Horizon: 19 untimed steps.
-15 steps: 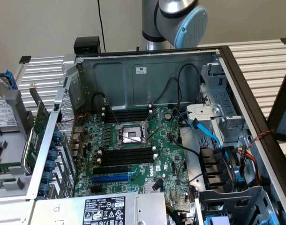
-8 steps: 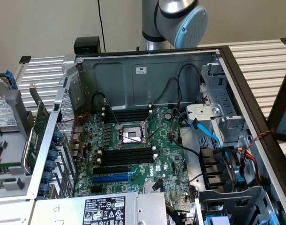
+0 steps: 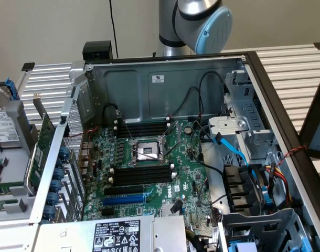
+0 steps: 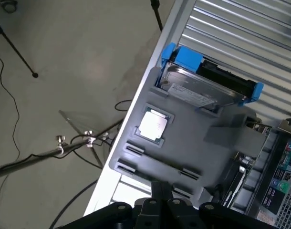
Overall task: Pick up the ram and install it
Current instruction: 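Pick up the ram and move it above insertion slot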
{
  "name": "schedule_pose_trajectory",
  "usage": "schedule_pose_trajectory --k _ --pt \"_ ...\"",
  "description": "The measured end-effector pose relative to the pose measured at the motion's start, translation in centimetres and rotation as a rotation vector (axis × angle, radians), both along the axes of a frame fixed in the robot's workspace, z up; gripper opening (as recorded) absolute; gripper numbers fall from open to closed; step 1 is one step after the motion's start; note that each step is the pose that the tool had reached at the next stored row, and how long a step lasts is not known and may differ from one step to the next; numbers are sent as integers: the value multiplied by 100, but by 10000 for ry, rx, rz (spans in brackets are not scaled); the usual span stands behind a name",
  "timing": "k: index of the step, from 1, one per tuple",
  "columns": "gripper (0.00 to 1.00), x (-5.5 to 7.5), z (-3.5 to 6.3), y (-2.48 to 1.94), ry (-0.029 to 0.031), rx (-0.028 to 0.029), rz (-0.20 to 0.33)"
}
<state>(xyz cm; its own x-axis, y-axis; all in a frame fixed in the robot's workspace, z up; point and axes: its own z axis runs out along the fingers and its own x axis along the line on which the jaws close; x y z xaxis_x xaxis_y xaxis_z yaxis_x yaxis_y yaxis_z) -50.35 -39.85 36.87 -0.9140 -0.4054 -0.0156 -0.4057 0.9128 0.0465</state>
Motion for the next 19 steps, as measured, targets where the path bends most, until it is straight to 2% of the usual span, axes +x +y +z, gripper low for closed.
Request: schedule_pose_trajectory --k 19 --pt "11 0 0 0 0 0 3451"
